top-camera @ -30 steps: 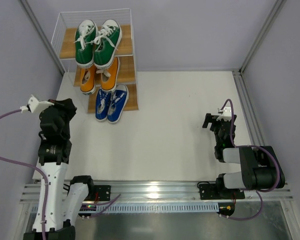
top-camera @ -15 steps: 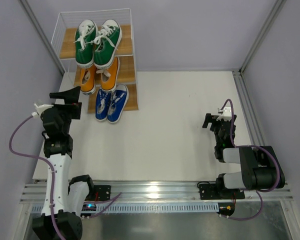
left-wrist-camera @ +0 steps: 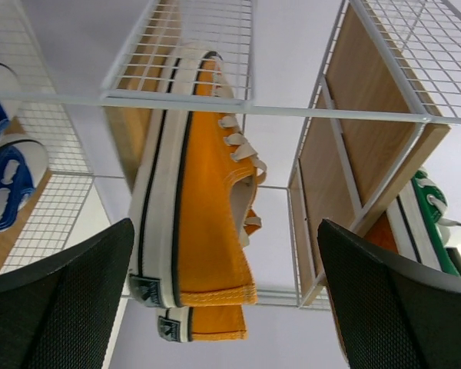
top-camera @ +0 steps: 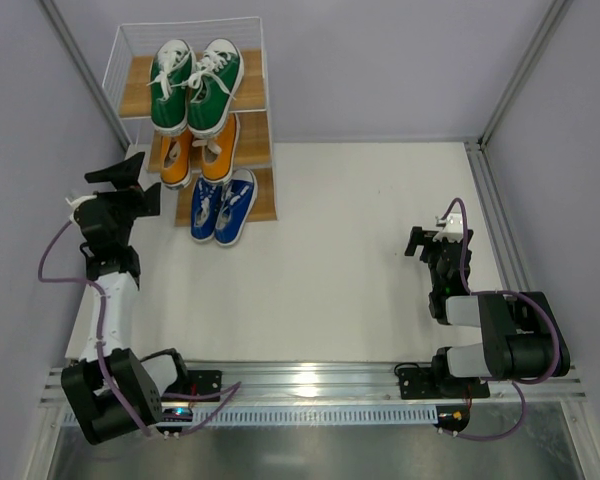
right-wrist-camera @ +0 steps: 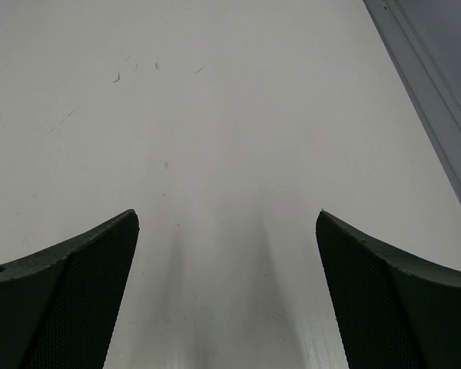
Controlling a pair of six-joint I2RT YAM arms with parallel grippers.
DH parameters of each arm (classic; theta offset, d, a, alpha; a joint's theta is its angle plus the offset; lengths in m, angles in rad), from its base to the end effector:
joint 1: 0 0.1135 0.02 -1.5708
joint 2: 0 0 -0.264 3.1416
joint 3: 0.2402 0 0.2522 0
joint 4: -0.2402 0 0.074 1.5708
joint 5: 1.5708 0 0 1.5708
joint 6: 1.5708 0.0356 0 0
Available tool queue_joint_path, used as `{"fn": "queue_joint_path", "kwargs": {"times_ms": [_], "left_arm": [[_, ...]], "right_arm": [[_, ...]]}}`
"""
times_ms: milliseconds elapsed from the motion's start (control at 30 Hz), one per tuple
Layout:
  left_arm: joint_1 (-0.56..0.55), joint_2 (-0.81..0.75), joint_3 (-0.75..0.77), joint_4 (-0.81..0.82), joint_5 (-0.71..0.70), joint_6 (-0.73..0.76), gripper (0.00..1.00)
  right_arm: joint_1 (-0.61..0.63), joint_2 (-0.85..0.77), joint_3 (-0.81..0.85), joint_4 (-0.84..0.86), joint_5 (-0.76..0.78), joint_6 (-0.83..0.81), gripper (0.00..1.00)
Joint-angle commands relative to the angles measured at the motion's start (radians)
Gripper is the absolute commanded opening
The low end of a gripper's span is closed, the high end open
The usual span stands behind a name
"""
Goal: Place and organize the shoes onto the shoe shelf
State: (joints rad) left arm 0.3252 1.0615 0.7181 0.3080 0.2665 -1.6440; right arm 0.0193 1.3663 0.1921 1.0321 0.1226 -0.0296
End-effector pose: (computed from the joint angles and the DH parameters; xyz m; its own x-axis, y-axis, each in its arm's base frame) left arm 0.2403 0.0711 0.3142 0.0611 -0.9947 0.0824 -0.0291 -0.0843 -0.9960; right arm 0.2246 0.0000 0.1537 -0.1445 -0.0322 -0.9890 0.0977 0.9941 -0.0466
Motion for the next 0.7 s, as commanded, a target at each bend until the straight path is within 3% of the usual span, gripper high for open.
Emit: {"fn": "queue_joint_path", "kwargs": {"times_ms": [0, 67, 267, 400, 500, 667], "left_arm": [[0.009, 0.046, 0.069, 0.155, 0.079, -0.046, 1.0], [0.006, 0.074, 0.096, 0.164, 0.125, -0.053, 1.0], [0.006, 0.109, 0.196, -0.119, 0.221, 0.093, 0.99], [0.008, 0.088, 0.262, -0.367, 0.203, 0.225, 1.0], [0.008, 0.063, 0.273, -0.464, 0.168, 0.286, 1.0], [0.008, 0.087, 0.228, -0.393, 0.177, 0.256, 1.0]], "right_arm": [[-0.002, -0.001, 0.017, 0.077, -0.014, 0.003, 0.97], [-0.002, -0.001, 0.015, 0.077, -0.014, 0.003, 0.97], [-0.002, -0.001, 0.017, 0.077, -0.012, 0.003, 0.97], [-0.004, -0.003, 0.017, 0.075, -0.012, 0.003, 0.97], [-0.004, -0.003, 0.017, 0.077, -0.012, 0.003, 0.97], [-0.004, -0.001, 0.017, 0.077, -0.012, 0.003, 0.97]]}}
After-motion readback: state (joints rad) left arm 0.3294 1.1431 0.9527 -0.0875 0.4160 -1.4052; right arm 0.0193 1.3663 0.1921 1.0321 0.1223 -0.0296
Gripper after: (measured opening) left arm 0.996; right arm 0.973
